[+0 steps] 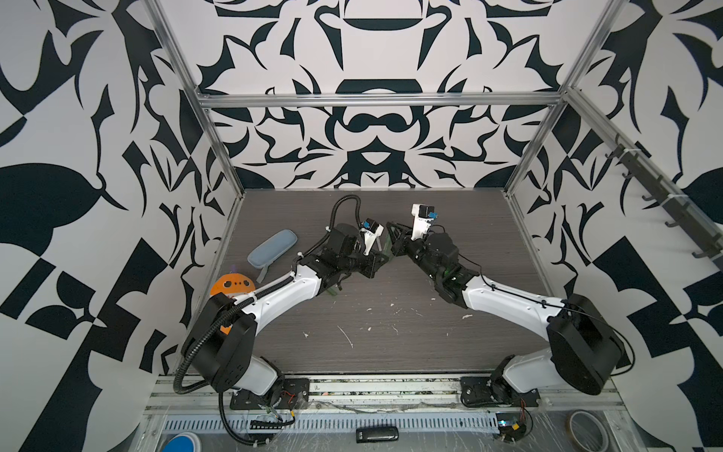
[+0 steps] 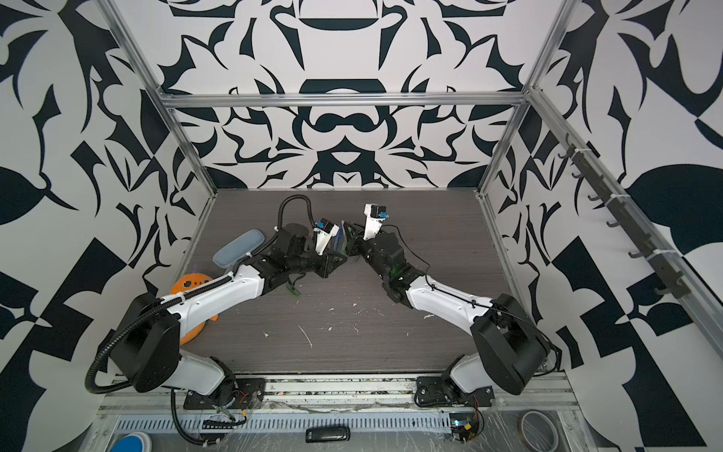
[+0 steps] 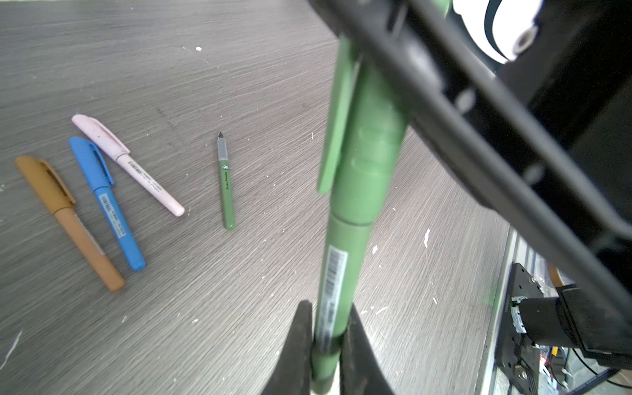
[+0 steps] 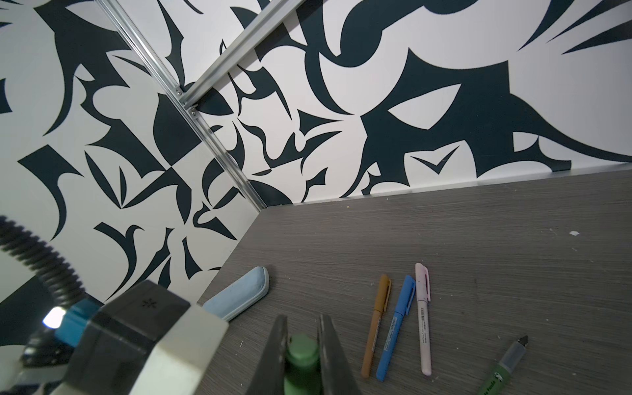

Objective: Insert pens into pen caps
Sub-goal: Put on the pen cap to the pen.

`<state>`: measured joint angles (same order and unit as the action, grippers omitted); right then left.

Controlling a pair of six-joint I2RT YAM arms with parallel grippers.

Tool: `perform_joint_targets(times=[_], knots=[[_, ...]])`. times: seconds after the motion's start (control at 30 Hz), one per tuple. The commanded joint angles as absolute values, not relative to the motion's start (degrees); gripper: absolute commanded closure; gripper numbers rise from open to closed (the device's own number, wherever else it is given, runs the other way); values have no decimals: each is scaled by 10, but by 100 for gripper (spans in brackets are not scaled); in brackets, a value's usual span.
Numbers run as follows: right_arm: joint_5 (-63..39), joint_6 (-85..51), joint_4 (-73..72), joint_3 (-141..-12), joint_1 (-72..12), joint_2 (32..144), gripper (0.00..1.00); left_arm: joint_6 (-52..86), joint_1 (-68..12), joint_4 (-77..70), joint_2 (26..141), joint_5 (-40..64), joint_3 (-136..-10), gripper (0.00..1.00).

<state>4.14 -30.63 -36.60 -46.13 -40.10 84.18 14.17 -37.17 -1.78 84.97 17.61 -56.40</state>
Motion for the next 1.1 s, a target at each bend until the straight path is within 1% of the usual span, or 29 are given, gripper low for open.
perform_joint_targets(times=[0.0, 0.27, 0.4, 0.5, 0.63, 0.73, 0.8, 0.97, 1.0, 1.07], knots=[[-79, -274, -60, -381, -468, 900, 100, 216, -311, -361, 815, 98, -704, 100], [-75, -271, -54, -381, -476, 909, 100, 217, -299, -358, 821, 104, -726, 100], [-92, -288, -68, -382, -477, 886, 100, 217, -298, -355, 824, 117, -727, 100], [-97, -294, -53, -414, -476, 852, 100, 224, -298, -370, 821, 128, -689, 100], [-80, -284, -22, -486, -476, 804, 100, 222, -299, -392, 797, 155, -605, 100], [-69, -264, 1, -547, -476, 790, 95, 220, -302, -406, 776, 185, -537, 100], [-68, -251, 17, -583, -475, 789, 95, 207, -309, -399, 767, 211, -506, 100], [-75, -228, 43, -668, -477, 794, 90, 157, -345, -323, 755, 234, -467, 100], [-76, -224, 47, -684, -476, 794, 88, 157, -349, -317, 754, 235, -460, 100], [-73, -212, 60, -715, -476, 793, 82, 161, -352, -315, 752, 238, -444, 100]])
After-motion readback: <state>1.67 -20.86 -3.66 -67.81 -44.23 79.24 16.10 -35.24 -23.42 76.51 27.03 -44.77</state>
